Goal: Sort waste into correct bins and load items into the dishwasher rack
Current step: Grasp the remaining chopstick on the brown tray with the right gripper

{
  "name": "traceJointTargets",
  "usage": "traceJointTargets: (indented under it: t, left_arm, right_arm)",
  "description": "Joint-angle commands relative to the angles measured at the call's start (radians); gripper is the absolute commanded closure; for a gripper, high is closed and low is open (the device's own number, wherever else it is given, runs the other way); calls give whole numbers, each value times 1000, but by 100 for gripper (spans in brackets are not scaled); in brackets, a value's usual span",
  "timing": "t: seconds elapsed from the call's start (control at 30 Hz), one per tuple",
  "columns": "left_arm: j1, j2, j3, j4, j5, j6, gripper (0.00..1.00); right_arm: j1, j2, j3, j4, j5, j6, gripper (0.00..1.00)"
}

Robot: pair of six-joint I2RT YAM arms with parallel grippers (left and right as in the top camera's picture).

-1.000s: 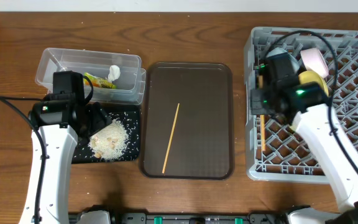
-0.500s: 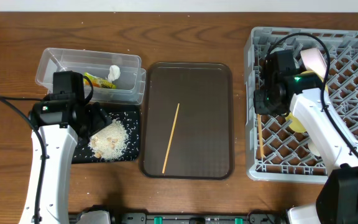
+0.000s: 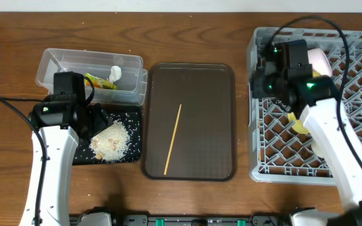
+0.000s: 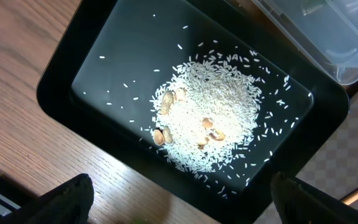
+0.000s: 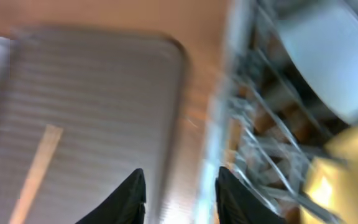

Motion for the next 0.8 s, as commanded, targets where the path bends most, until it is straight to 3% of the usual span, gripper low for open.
traceJointTargets:
  t: [0.0, 0.47, 0.77]
  left_arm:
    - [4, -5, -4, -3, -8, -2, 6]
    - [4, -5, -4, -3, -8, -2, 6]
    - [4, -5, -4, -4, -8, -2, 6]
  right_arm:
    - [91, 4, 13, 29, -109, 6, 61]
    - [474, 320, 13, 127, -103, 250, 55]
    - [605, 504, 13, 162, 46, 346, 57]
